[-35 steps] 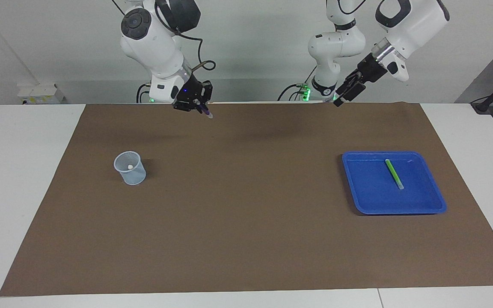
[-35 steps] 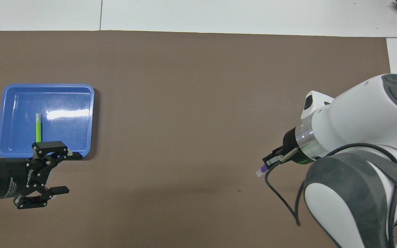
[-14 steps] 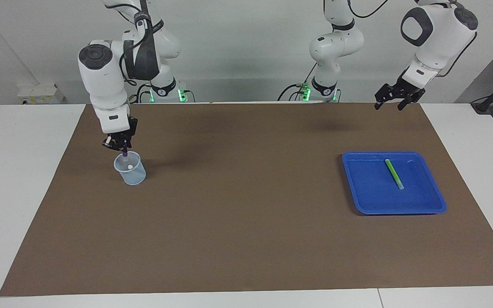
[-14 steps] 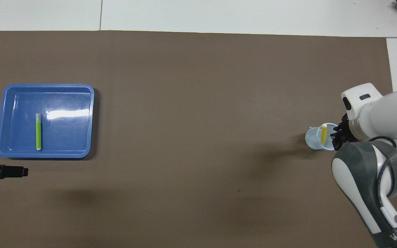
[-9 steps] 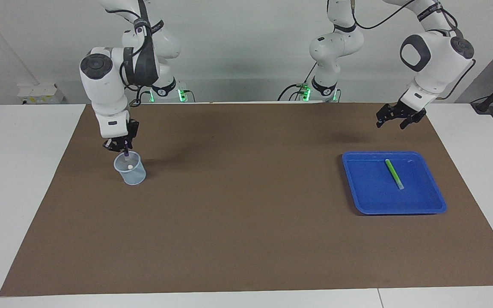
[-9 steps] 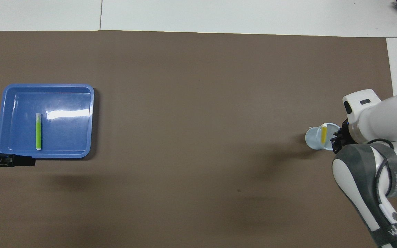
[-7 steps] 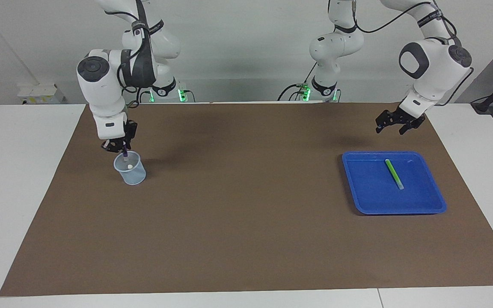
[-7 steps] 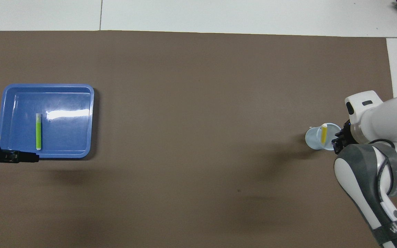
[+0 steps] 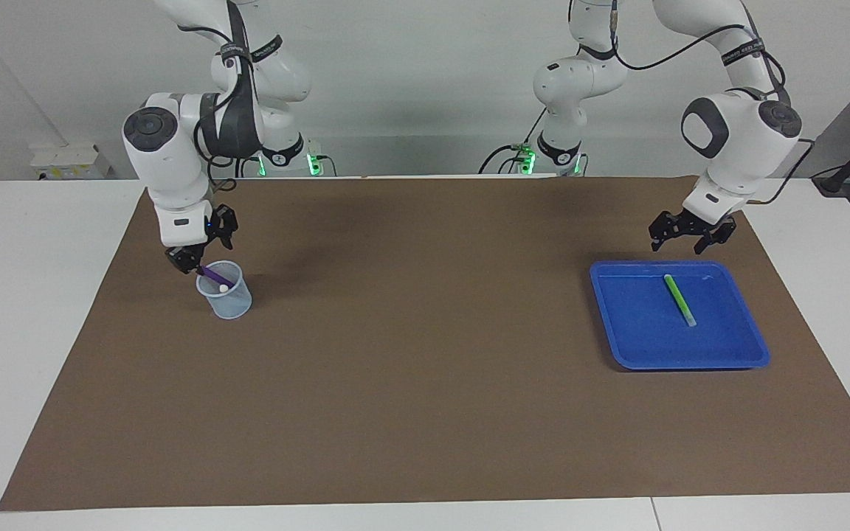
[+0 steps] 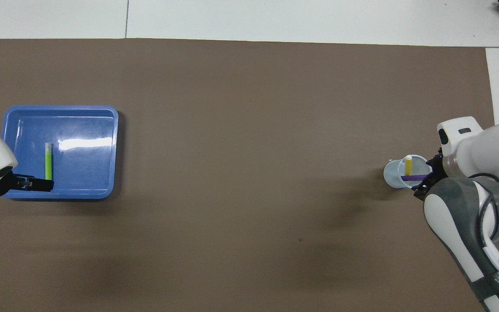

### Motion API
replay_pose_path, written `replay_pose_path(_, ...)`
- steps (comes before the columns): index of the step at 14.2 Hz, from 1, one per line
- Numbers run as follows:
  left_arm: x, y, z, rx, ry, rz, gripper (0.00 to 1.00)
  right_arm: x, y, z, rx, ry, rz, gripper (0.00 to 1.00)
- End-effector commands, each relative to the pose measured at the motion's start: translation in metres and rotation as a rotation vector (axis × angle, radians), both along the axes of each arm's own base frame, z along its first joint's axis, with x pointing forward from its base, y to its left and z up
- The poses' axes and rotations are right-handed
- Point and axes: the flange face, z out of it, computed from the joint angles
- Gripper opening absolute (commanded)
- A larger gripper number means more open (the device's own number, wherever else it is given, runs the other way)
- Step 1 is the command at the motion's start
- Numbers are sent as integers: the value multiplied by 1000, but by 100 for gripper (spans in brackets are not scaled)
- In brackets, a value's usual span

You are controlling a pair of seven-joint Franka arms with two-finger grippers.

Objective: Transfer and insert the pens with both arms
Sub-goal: 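Insert the purple pen into the white cup with the right gripper, then grasp the green pen with the left gripper while the right gripper returns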

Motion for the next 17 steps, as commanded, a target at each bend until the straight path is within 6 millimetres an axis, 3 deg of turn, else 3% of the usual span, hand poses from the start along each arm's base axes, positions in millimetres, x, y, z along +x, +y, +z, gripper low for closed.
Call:
replay_pose_path(1,10,-5,-1,39,-14,-89,100,0,14,21,68,20,-47,93)
replay_pose_path(2,11,-2,-5,37,-11,-85,100,0,18,25,94,28,-55,99)
replay_pose_path(6,15,3,-27,29,9,-77,100,-3,46,42,187,36,-109,100)
replay_pose_path(9,17,21,-45,18,10,40,100,-4,91,65,226,59,-227,100)
replay_pose_path(13,17,45,-51,-79,-15,190,100,-12,153,87,225,78,-377,100)
replay_pose_path(17,33,47,-74,-82,-38,215,100,-16,173,90,298,139,-579,100)
